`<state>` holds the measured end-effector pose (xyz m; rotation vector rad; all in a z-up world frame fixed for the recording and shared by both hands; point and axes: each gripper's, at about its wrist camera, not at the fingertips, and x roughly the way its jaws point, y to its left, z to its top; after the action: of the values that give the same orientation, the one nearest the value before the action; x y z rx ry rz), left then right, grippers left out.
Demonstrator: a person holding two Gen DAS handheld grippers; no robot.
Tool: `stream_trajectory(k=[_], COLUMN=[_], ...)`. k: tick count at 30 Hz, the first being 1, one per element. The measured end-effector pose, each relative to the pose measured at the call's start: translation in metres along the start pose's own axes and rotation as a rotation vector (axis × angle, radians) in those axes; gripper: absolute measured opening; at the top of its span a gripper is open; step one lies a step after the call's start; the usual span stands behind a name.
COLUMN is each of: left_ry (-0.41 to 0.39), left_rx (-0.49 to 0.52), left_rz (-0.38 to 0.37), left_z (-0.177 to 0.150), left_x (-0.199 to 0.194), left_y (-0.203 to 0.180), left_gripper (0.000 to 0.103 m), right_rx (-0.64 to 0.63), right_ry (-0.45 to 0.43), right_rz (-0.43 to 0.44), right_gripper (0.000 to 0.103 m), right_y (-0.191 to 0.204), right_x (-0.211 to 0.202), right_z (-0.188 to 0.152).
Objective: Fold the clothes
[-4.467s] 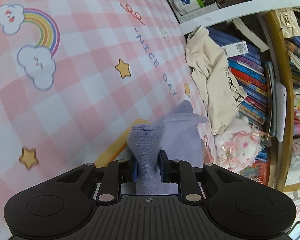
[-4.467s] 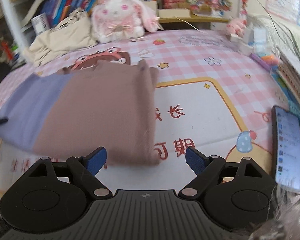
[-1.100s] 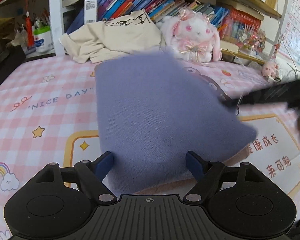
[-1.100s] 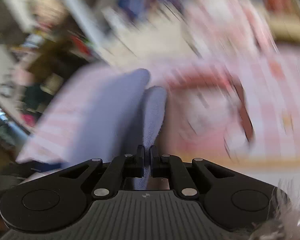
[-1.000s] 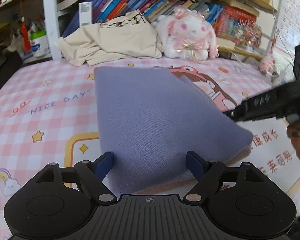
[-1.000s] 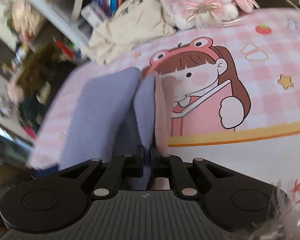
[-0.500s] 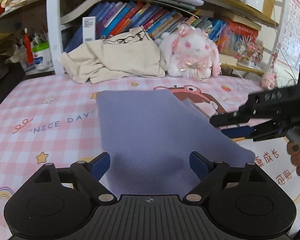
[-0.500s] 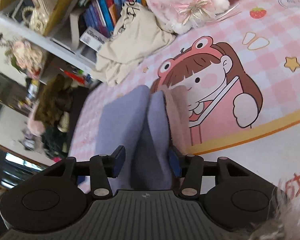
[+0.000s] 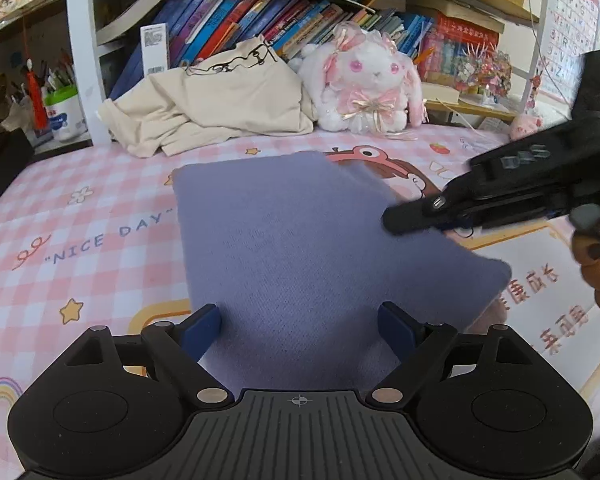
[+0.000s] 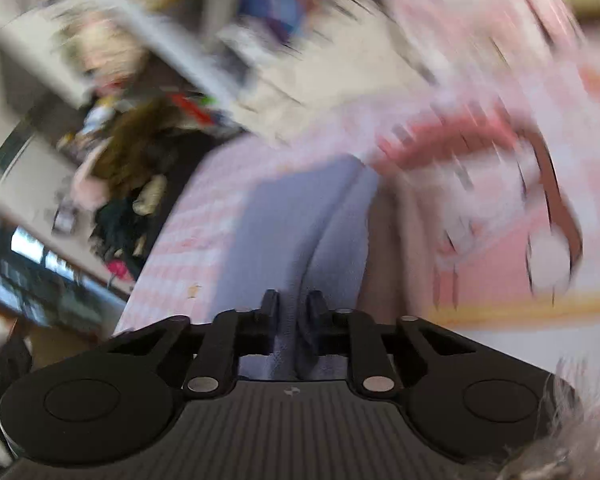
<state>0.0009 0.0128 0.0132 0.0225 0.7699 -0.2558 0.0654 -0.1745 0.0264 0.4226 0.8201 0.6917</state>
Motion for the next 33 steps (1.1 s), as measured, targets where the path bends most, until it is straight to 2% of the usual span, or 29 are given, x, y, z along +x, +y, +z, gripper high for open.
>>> stream_trajectory(k=[2,5,7,9,14,15,17,18,19,20,22,25,27,30,31,33], left_ry=[0.008,0.038,0.039,0.042,-0.018,-0.039,-0.064,-0.063,-0.059,-0.055,-0.029,0.013,0.036,0.079,0.099,0.137], left_rx=[-0.015,0.003,0.052,0.039,-0.057,-0.071,-0.108,-0.123,-0.136,-0.149,-0.194,-0.264,-0.356,-0.512,-0.542,-0.564], left_rz=[-0.009,0.007,0.027,0.030,0.044,0.049,0.046,0.038,0.030,0.021,-0.008,-0.054,-0.086,-0.179,-0.204,-0.226], left_z=[-0.002,-0.008,-0.009,-0.008,-0.001,0.000,0.003,0.004,0.005,0.006,0.007,0.007,0.005,0.000,-0.002,-0.005], left_x=[-0.001,0.005,0.007,0.007,-0.010,-0.014,-0.021,-0.021,-0.021,-0.021,-0.015,-0.005,0.004,0.022,0.029,0.040], left_y=[0.002,-0.001,-0.007,-0.006,0.007,0.009,0.015,0.018,0.021,0.023,0.031,0.044,0.058,0.084,0.090,0.096], left_gripper=[0.087,0.087,0.089,0.090,0.090,0.091,0.092,0.093,0.094,0.094,0.094,0.094,0.093,0.092,0.092,0.091], right_rx=[-0.069,-0.023,0.057,0.123,0.111,0.113,0.096,0.088,0.079,0.071,0.055,0.091,0.140,0.206,0.216,0.238], right_ry=[-0.051,-0.001,0.037,0.071,0.049,0.035,0.024,0.018,0.017,0.028,0.049,0.119,0.153,0.180,0.180,0.180], right_rz=[0.030,-0.098,-0.146,-0.187,-0.182,-0.171,-0.171,-0.171,-0.173,-0.183,-0.204,-0.227,-0.229,-0.212,-0.211,-0.208], right_gripper=[0.011,0.010,0.004,0.004,0.010,0.013,0.037,0.057,0.066,0.067,0.078,0.079,0.078,0.074,0.070,0.069], right_y=[0.008,-0.005,-0.024,-0.040,-0.033,-0.032,-0.025,-0.021,-0.018,-0.016,-0.011,-0.017,-0.026,-0.036,-0.036,-0.037], right_x=[-0.016,-0.010,0.000,0.008,-0.007,-0.011,-0.014,-0.016,-0.017,-0.015,-0.013,-0.002,0.005,0.013,0.015,0.018], right_z=[-0.006,-0.014,-0.019,-0.023,-0.020,-0.019,-0.017,-0.016,-0.015,-0.014,-0.013,-0.012,-0.014,-0.016,-0.016,-0.016])
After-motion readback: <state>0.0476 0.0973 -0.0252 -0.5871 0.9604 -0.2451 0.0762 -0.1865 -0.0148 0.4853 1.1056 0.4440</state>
